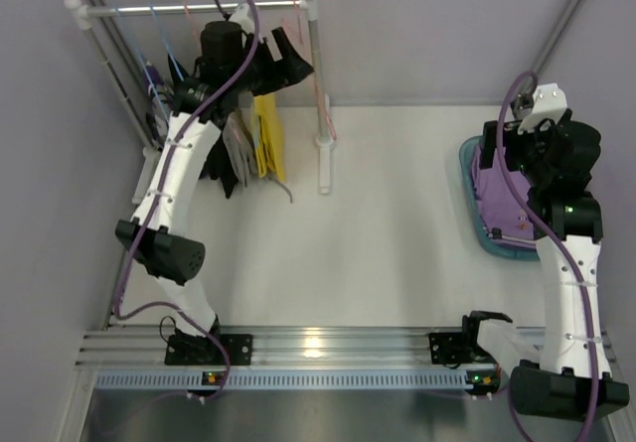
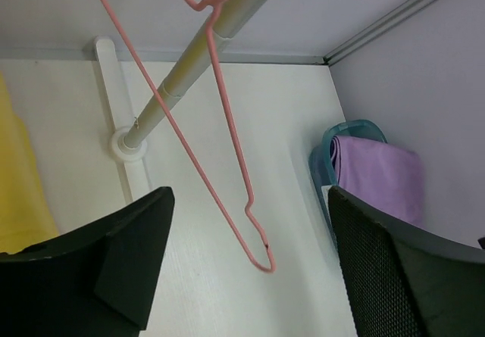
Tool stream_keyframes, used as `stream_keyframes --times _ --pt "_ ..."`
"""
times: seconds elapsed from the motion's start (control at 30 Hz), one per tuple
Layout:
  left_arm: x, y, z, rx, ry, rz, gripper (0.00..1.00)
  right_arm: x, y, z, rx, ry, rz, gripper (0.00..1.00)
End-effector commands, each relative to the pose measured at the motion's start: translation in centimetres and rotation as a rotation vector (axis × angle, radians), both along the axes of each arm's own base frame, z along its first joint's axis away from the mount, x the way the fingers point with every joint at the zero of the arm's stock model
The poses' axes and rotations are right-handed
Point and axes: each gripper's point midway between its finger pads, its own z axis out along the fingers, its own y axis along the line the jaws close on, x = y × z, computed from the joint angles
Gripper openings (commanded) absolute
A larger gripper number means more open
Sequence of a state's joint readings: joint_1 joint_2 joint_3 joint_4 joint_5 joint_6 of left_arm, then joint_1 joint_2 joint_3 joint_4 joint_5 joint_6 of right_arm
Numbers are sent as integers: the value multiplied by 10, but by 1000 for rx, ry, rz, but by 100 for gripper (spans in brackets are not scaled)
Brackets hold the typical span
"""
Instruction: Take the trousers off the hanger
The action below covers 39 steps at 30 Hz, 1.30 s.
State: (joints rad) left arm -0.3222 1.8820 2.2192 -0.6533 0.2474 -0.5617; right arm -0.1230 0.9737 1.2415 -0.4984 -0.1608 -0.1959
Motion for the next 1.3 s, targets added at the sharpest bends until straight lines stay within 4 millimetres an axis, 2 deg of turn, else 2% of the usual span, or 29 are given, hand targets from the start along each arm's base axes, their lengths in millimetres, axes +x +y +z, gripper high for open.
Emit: stream_keyframes --times 0.0,0.03,0.07,0.1,0.13,0.17,0.2,0.23,0.27,0.3,0.37,0.4,0.47,0.57,0.63,0.67,0.73,0.77,0.8,0.83,0.87,0.9,0.93,0.97,1.03,1.07,1.13,1.27 --pt "-55 28 70 30 -159 32 88 -7 1 13 20 -43 5 99" --pt "-61 31 58 54 -128 26 89 -9 2 14 22 -44 6 99" --pt "-68 33 58 64 -134 21 89 -10 3 14 22 -43 9 100" --pt "-86 40 70 70 -167 18 89 -11 3 13 23 -43 11 100" --pt "-90 42 56 88 -145 10 89 -11 3 11 22 -40 12 99" --pt "-97 43 59 91 -168 -1 89 -12 4 10 24 -38 15 99" --pt "-116 48 73 93 -219 -17 89 -12 4 8 25 -34 15 100" --pt "-120 50 61 110 -205 -17 89 -13 4 7 29 -31 16 100" --pt "-125 55 63 119 -229 -7 86 -13 5 5 32 -27 15 99" --pt "-139 63 74 117 -267 11 86 -15 5 5 34 -29 16 100" --pt "-141 74 65 145 -265 60 84 -15 6 4 39 -27 20 100" --pt "-145 80 68 147 -277 83 79 -16 7 2 41 -26 20 99" --pt "-142 86 62 158 -264 113 76 -17 8 1 46 -24 22 100" --pt "-130 90 54 164 -245 152 73 -17 8 0 51 -19 20 100" --pt "-114 93 51 172 -248 178 73 -18 8 -2 51 -16 19 100" --pt "-100 96 43 186 -233 196 72 -18 7 -2 51 -17 17 100" --pt "-85 100 47 178 -240 217 71 -20 7 -3 48 -15 16 99" --pt "-67 103 35 168 -201 219 70 -20 7 -3 46 -15 15 99" --pt "-59 107 42 148 -206 231 70 -21 7 -2 42 -18 15 100" --pt "-49 110 40 127 -194 233 70 -22 7 -3 41 -16 15 99" --pt "-33 112 29 86 -152 211 70 -22 7 -3 41 -15 15 99" --pt "-26 112 28 68 -148 202 69 -23 7 -3 39 -16 15 100" --pt "-18 111 36 43 -174 192 69 -23 7 -4 39 -13 17 99" --pt "-7 108 29 25 -160 176 67 -23 7 -6 39 -10 17 99" --pt "0 99 30 -3 -174 126 66 -23 7 -8 42 -4 16 100" --pt "8 94 32 -20 -198 103 62 -22 7 -9 43 -4 16 100" --pt "11 85 33 -41 -211 53 61 -22 7 -11 44 0 16 100" --pt "21 77 24 -59 -189 23 59 -21 6 -15 42 9 12 99"
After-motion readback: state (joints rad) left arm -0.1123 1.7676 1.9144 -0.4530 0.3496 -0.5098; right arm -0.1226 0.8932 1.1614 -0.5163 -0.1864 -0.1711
